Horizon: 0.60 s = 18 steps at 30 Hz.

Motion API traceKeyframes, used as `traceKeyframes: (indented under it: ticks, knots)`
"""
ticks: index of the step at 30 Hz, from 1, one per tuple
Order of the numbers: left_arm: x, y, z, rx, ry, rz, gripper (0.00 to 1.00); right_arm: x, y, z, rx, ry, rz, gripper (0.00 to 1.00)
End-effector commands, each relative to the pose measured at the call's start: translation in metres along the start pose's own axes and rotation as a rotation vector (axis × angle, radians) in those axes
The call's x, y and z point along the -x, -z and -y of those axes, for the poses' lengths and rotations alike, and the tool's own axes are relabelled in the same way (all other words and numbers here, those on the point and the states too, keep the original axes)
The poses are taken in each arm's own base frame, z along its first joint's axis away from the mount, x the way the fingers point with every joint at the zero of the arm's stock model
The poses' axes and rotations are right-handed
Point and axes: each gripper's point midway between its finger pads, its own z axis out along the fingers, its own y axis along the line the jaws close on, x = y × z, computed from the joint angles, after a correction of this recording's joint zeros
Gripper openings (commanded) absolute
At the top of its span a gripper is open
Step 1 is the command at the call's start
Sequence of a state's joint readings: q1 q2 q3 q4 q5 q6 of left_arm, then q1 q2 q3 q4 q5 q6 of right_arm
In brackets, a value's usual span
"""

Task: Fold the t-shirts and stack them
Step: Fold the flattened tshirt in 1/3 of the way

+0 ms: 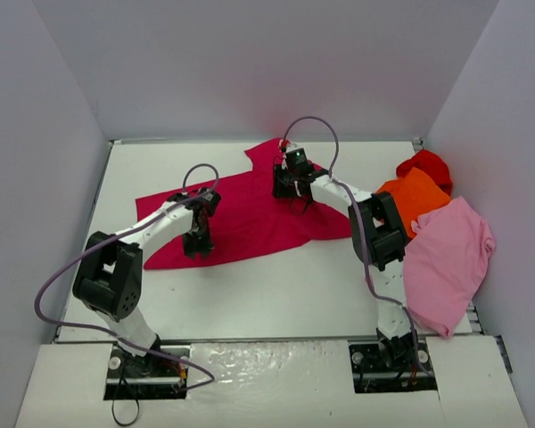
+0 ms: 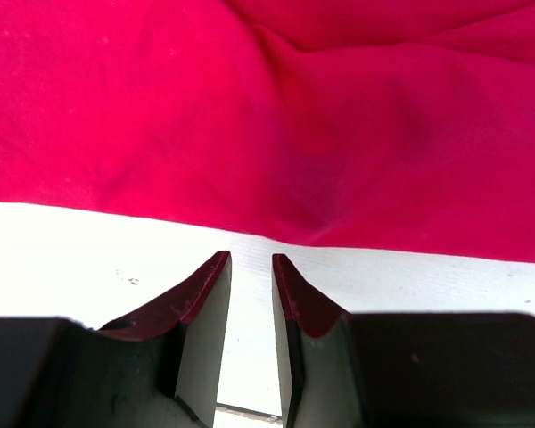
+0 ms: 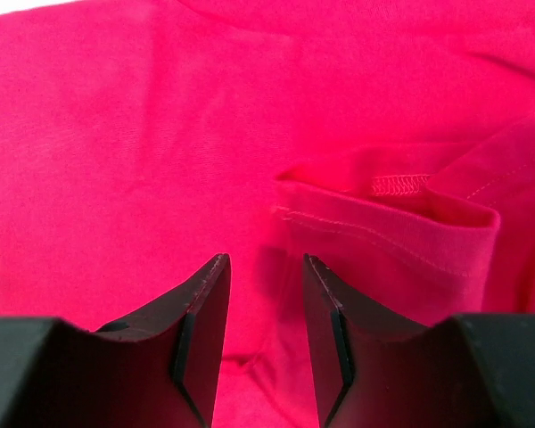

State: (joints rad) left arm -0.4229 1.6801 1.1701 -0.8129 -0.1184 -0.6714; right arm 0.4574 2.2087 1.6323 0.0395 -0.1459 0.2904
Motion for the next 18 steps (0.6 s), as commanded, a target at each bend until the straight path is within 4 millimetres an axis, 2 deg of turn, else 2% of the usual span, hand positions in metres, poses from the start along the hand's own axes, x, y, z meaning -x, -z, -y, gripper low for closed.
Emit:
traceKeyframes:
  ticks: [1, 10, 13, 14, 18]
  knots:
    - [0.013, 0.025, -0.002, -0.024, 0.037, 0.084, 0.24, 0.035, 0.004, -0.008, 0.011, 0.016, 0.084, 0.35]
    - [0.009, 0.022, -0.004, -0.019, 0.037, 0.077, 0.26, 0.025, -0.004, -0.002, -0.006, 0.024, 0.063, 0.35]
    - [0.008, 0.021, -0.003, -0.021, 0.035, 0.071, 0.26, 0.021, -0.005, 0.000, -0.013, 0.028, 0.055, 0.20]
    - [0.008, 0.020, -0.003, -0.020, 0.035, 0.069, 0.26, 0.020, -0.005, 0.001, -0.017, 0.028, 0.053, 0.20]
    - [0.006, 0.020, -0.005, -0.015, 0.034, 0.066, 0.26, 0.015, -0.007, 0.008, -0.039, 0.031, 0.044, 0.26]
